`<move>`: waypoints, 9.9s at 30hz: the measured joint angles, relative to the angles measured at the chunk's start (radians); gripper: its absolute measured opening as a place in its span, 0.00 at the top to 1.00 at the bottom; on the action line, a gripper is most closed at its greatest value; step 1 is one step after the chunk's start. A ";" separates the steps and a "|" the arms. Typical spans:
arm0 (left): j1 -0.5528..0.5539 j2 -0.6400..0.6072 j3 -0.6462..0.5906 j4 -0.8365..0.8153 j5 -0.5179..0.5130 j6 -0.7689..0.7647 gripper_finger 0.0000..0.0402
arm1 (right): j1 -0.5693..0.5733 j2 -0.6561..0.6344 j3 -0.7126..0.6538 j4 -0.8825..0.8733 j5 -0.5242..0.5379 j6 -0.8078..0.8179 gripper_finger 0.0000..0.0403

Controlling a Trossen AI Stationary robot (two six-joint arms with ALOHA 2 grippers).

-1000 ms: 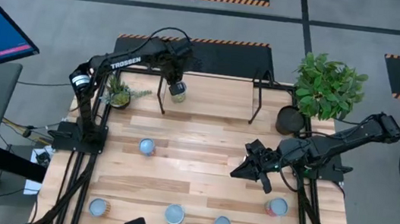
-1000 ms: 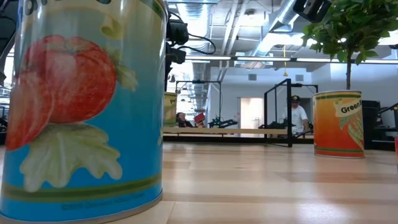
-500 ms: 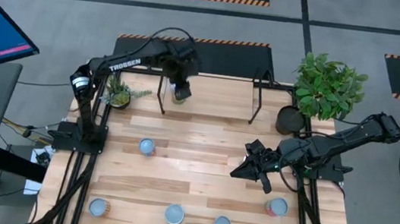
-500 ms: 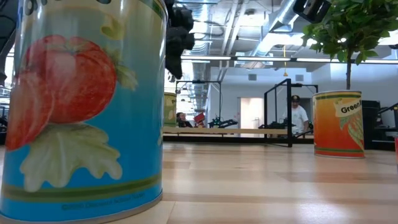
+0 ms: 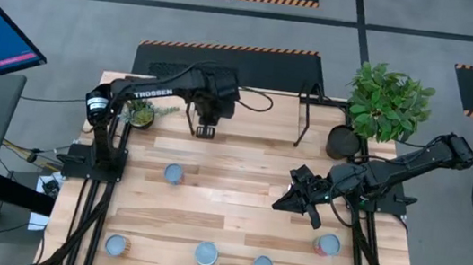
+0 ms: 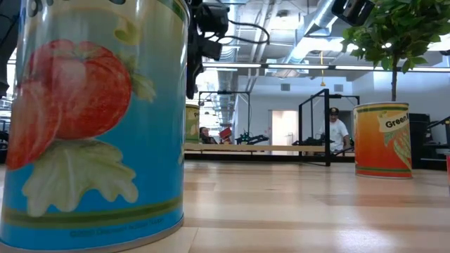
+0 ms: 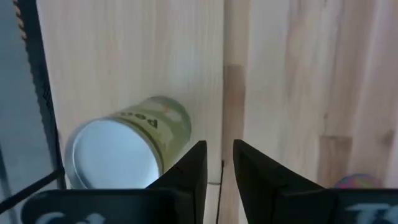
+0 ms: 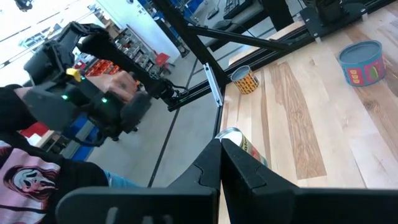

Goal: Pick and place cans onto a shelf
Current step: Put the canned pears on the shelf, then put the canned tomatoes on the shelf

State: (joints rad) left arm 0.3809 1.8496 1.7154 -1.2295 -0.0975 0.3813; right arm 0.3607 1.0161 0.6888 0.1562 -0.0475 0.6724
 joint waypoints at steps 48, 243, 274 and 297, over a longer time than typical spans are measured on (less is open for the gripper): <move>0.163 0.001 -0.004 -0.028 -0.022 -0.130 0.84 | 0.000 0.000 0.000 -0.003 0.000 0.000 0.92; 0.117 0.212 0.421 -0.342 -0.029 -0.101 1.00 | 0.111 0.000 0.000 -0.043 0.185 0.150 0.92; 0.104 0.213 0.347 -0.313 -0.046 -0.128 1.00 | 0.111 0.005 0.000 0.015 0.233 0.160 0.92; 0.126 0.213 0.347 -0.298 -0.098 -0.119 0.99 | 0.219 0.005 0.000 0.015 0.252 0.158 0.92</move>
State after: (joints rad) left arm 0.5071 2.0624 2.0624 -1.5271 -0.1951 0.2623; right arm 0.5801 1.0210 0.6891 0.1711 0.2042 0.8306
